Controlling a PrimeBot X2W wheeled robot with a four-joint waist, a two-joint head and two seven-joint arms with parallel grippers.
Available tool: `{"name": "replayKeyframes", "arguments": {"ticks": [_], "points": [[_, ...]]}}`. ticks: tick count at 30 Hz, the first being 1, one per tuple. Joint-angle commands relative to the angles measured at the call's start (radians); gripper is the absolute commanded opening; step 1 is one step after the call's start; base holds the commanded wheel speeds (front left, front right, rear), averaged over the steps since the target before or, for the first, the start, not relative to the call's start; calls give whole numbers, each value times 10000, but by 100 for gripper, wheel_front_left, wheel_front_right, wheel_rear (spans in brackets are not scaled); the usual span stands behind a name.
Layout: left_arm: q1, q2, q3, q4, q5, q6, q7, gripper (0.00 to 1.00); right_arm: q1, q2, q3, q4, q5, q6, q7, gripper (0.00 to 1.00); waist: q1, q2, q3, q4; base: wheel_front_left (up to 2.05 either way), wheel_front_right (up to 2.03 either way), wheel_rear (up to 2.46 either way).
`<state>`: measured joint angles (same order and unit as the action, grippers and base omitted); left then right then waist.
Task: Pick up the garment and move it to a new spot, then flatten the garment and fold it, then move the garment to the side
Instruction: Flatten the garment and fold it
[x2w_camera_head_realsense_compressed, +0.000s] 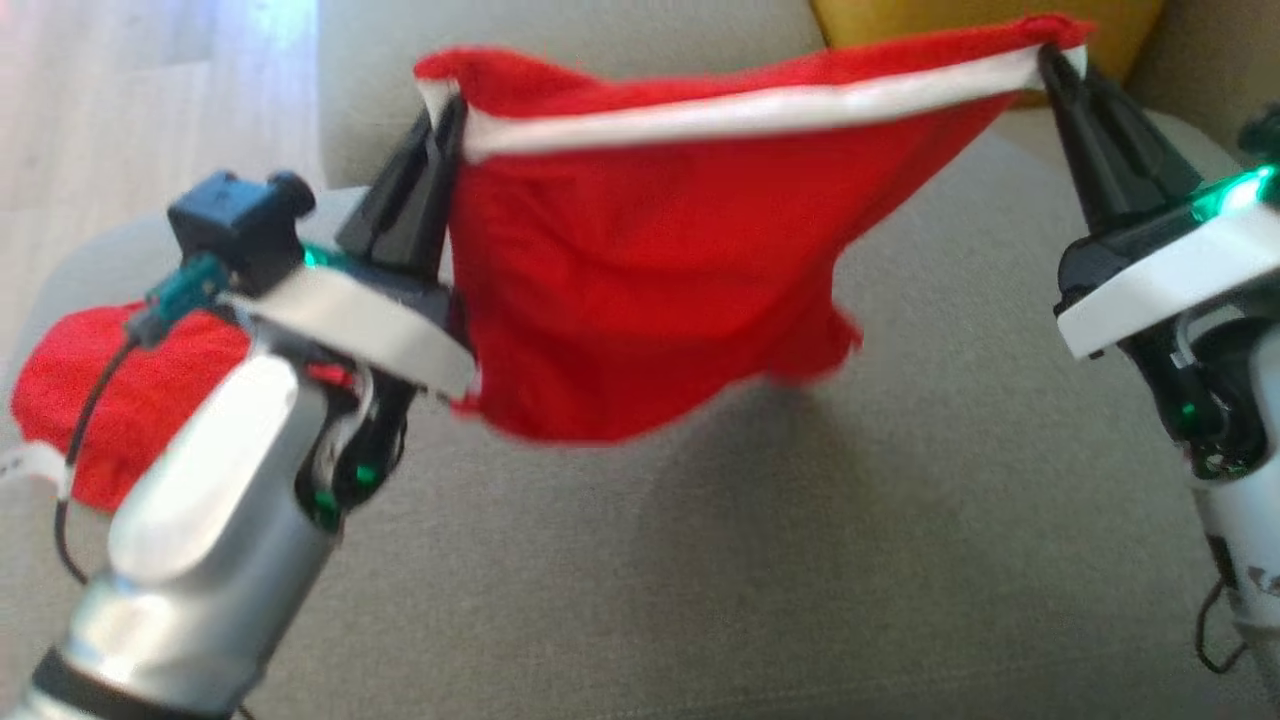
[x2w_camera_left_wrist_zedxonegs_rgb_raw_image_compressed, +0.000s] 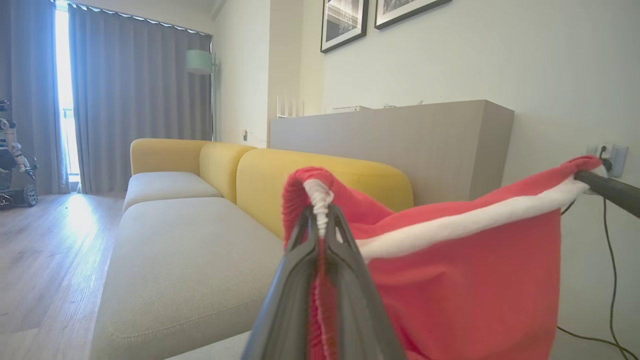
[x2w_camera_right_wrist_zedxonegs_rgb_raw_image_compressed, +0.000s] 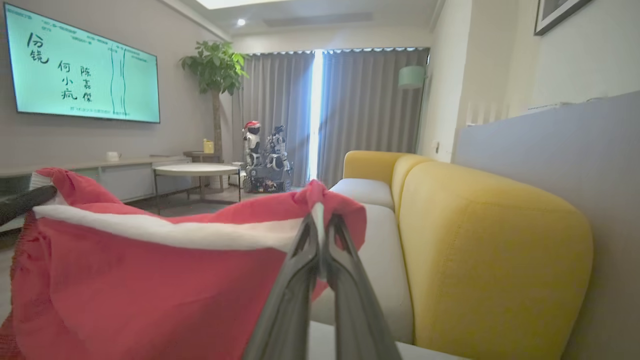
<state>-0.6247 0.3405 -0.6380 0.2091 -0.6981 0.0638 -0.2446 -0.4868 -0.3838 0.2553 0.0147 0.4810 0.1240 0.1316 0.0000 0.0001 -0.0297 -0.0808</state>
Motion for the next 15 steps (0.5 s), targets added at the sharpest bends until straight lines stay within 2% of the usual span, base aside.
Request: {"name": "replayKeyframes", "arguments": {"ticks": [1, 6, 10, 12, 15], "points": [[9, 491, 385, -721, -143, 143, 217, 0, -164, -196, 51, -535, 194, 67, 641, 0, 0, -1, -226, 228, 0, 0, 0], [817, 1051, 393, -2261, -319, 613, 903, 0, 582, -292, -499, -1560, 587, 67, 2656, 0, 0, -1, -267, 373, 0, 0, 0], [918, 1532, 528, -3052, -341, 937, 1474, 0, 551, -210, -999, -2331, 627, 67, 3675, 0, 0, -1, -30, 359, 0, 0, 0], [608, 1710, 531, -3155, -259, 959, 1816, 0, 113, -71, -1093, -2389, 563, 67, 3974, 0, 0, -1, 234, 317, 0, 0, 0], [-343, 1663, 626, -3046, -509, 736, 2451, 0, -1085, 394, -1270, -2099, 857, 67, 4383, 0, 0, -1, 1143, 272, 0, 0, 0]]}}
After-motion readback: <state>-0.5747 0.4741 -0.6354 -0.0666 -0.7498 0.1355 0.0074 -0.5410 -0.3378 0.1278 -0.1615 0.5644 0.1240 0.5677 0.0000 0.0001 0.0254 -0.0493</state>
